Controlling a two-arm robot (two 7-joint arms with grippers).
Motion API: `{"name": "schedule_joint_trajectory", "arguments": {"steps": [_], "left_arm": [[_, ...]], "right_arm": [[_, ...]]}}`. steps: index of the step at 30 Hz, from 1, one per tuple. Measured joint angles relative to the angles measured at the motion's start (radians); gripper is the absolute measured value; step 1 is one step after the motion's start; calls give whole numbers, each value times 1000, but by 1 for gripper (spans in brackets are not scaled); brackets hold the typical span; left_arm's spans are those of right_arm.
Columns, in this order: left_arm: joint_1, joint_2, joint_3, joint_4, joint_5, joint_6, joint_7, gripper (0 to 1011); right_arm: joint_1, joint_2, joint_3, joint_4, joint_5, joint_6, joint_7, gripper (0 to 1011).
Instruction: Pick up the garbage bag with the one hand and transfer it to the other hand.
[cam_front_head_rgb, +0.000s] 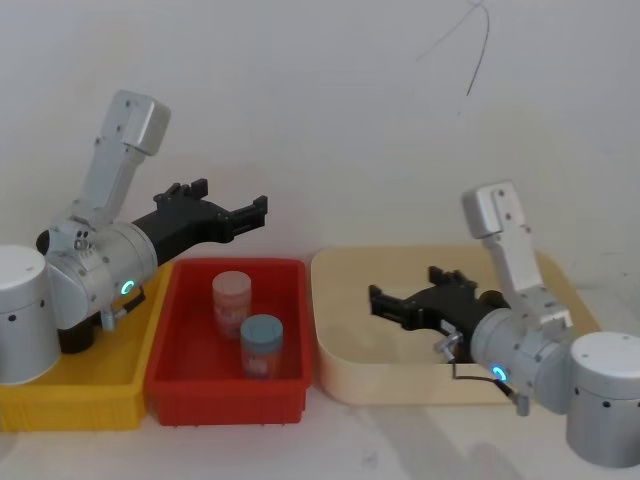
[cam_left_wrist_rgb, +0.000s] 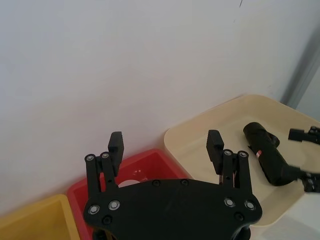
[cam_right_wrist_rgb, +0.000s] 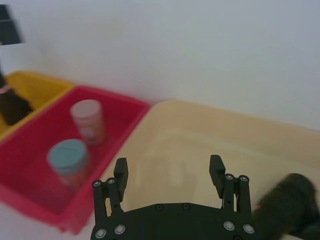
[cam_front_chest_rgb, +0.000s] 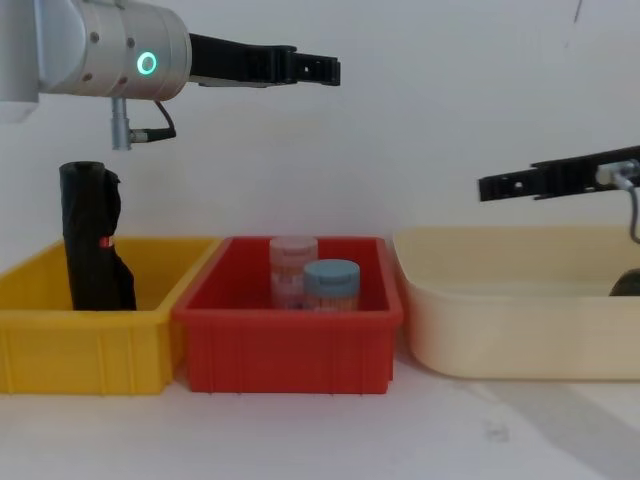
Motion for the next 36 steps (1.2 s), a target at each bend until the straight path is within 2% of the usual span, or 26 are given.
{"name": "schedule_joint_trajectory", "arguments": {"steps": [7,10,16,17,23,36], "left_arm": [[1,1,-1,-1,0,1,2,1001],[1,1,-1,-1,0,1,2,1001],[1,1,-1,-2,0,2,3,1001],[2,2,-1,-2,0,2,3,1001],[2,2,-1,-3,0,2,4,1001],[2,2,-1,-3,0,2,4,1001]], "right_arm": [[6,-14,-47,-25,18,54,42,1000],[17,-25,-79,-25,21,72,57,1000],[51,-56,-149,-6,21,103,84,1000],[51,-56,-149,-6,21,103,84,1000],[86,-84,-203,18,10,119,102,1000],[141,-130,-255,73,-17,119,110,1000]]}}
